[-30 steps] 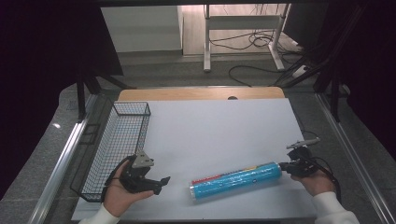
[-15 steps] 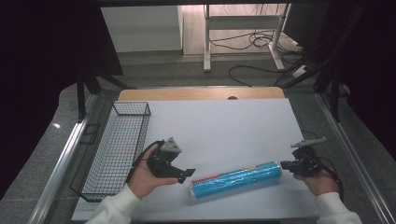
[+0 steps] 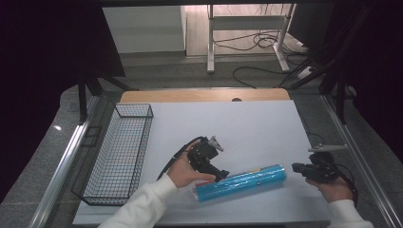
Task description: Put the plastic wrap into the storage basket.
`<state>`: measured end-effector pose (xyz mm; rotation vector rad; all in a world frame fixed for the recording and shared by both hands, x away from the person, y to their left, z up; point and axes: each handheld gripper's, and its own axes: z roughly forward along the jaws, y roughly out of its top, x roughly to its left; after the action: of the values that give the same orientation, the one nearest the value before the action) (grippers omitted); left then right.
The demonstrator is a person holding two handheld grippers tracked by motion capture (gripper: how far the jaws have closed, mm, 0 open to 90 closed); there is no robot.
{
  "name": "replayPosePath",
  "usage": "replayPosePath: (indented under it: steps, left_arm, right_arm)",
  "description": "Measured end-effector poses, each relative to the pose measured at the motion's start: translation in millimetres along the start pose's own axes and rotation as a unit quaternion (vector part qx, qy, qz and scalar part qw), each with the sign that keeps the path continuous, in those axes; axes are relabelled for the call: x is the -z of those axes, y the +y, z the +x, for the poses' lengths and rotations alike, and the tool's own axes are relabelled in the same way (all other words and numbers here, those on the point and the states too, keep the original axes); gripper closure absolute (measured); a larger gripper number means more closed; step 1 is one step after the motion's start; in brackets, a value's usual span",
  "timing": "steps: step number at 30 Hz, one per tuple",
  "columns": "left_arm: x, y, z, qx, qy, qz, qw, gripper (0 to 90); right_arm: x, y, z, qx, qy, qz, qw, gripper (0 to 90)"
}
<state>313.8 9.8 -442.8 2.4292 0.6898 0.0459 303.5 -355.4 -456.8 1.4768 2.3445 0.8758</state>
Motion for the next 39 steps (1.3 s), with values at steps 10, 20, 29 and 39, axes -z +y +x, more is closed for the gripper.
replayPosePath:
  steps: [10,20,29,39]
  left_arm:
    - [-29.4,24.8,-8.1,-0.020,-0.017,0.037,0.9989,7.0]
    - [-52.5,35.5,-21.7,-0.044,-0.037,0.069,0.9959,6.3]
    - [-71.1,36.7,-33.0,-0.061,-0.052,0.090,0.9927,8.9]
    - [-92.4,36.1,-38.7,-0.060,-0.056,0.124,0.9889,16.8]
  right_arm:
    - [5.0,-2.6,1.3,0.013,-0.007,-0.027,0.9995,47.2]
    - [6.1,-4.5,-5.1,-0.006,-0.017,-0.024,0.9996,43.5]
    - [4.9,-7.0,-10.1,-0.016,-0.022,-0.017,0.9995,43.1]
    - [3.6,-7.3,-12.0,-0.016,-0.024,-0.012,0.9995,42.7]
